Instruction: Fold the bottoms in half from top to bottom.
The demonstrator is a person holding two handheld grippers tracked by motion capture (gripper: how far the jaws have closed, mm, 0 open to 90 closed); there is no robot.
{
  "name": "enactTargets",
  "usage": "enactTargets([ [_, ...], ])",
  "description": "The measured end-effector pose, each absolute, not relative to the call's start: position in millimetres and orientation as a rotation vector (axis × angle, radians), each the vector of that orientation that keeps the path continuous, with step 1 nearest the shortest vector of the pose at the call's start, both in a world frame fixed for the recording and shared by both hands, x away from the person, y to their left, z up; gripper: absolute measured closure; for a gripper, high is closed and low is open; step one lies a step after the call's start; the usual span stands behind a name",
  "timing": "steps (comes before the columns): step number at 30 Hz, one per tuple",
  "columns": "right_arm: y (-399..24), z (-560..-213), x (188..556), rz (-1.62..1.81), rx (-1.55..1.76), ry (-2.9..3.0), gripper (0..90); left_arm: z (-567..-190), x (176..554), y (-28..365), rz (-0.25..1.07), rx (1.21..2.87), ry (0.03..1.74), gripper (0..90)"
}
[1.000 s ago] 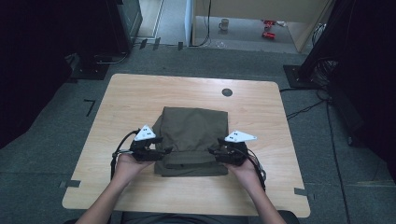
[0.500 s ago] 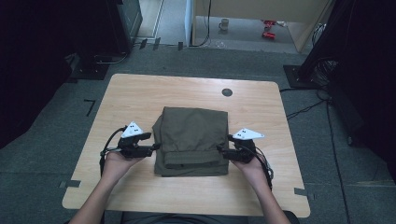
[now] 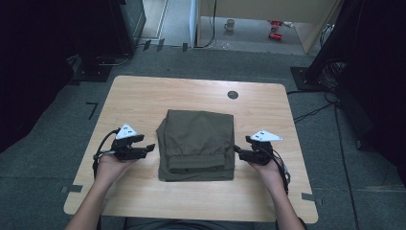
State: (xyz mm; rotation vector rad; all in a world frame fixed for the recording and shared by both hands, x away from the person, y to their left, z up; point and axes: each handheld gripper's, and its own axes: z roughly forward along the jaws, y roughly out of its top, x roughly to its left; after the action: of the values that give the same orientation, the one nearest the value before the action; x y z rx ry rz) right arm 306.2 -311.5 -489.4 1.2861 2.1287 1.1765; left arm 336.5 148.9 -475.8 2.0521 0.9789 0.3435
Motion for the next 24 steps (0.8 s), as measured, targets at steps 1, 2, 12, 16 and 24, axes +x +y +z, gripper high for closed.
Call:
enactTargets([
  [1,-313.5,-490.2,306.5,1.172,1.293,2.126,31.8,-476.3,337.2,151.5,0.346,2.051,0.987,36.3],
  [2,-313.5,-490.2,306.5,1.172,1.293,2.126,31.8,-476.3,337.2,151.5,0.346,2.051,0.987,36.3],
  [12,-337.0,-498.5,311.2,1.115,1.357,2.07,31.1,-485.2,344.2,170.6,0.353,2.051,1.051,36.4],
  [16,-344.3,-503.1,313.1,1.082,1.376,2.058,30.5,-490.1,346.3,175.3,0.376,2.07,1.058,36.5],
  [24,-350.0,-511.3,315.5,1.016,1.382,2.071,28.5,-500.9,352.8,182.6,0.392,2.104,1.102,37.0],
])
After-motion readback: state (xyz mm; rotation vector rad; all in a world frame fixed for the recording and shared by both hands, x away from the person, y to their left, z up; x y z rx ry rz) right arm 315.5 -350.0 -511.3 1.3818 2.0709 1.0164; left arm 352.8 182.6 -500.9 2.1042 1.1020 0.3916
